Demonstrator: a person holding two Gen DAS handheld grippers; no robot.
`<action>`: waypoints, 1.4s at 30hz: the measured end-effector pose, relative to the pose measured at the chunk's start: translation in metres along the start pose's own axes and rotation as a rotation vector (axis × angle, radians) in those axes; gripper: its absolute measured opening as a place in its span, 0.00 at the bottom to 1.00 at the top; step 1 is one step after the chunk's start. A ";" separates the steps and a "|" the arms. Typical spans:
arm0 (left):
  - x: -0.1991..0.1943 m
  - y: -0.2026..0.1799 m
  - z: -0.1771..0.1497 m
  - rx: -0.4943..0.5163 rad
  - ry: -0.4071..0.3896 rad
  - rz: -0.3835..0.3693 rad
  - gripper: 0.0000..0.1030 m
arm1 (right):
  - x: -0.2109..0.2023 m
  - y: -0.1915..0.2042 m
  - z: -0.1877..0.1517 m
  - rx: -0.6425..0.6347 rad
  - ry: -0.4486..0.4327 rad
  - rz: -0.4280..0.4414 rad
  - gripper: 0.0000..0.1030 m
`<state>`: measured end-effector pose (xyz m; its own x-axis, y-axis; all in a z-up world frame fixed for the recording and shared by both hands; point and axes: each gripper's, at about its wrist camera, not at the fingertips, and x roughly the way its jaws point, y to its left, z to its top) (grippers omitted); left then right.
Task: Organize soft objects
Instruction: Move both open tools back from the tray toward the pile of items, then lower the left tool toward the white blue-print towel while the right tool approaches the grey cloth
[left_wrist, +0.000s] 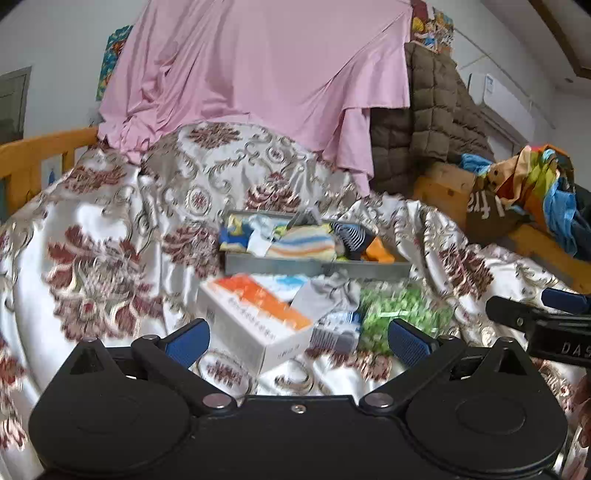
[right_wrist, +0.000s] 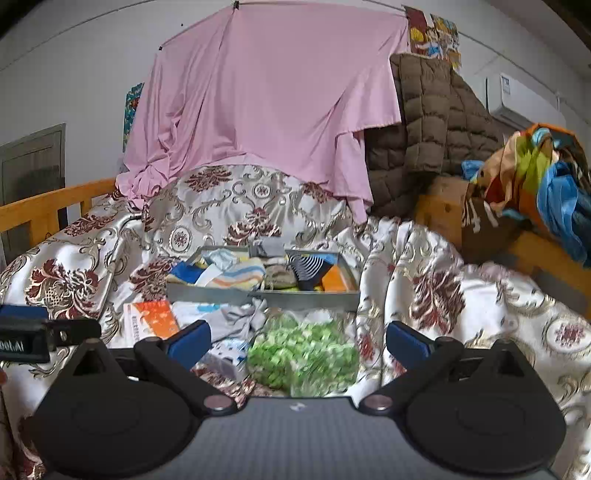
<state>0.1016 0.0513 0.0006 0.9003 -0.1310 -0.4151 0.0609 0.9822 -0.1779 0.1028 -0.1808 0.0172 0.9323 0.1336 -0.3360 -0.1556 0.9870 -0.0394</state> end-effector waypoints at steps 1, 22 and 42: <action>0.000 0.001 -0.002 -0.001 0.005 0.006 0.99 | 0.000 0.001 -0.002 0.003 0.006 0.001 1.00; 0.012 0.016 -0.022 -0.077 0.148 0.197 0.99 | 0.007 0.018 -0.046 -0.005 0.101 0.049 1.00; 0.027 0.023 -0.019 -0.174 0.222 0.214 0.99 | 0.031 0.020 -0.047 0.052 0.133 0.066 1.00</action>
<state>0.1194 0.0681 -0.0318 0.7682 0.0300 -0.6395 -0.2103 0.9553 -0.2078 0.1132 -0.1606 -0.0388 0.8687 0.1887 -0.4580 -0.1948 0.9802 0.0343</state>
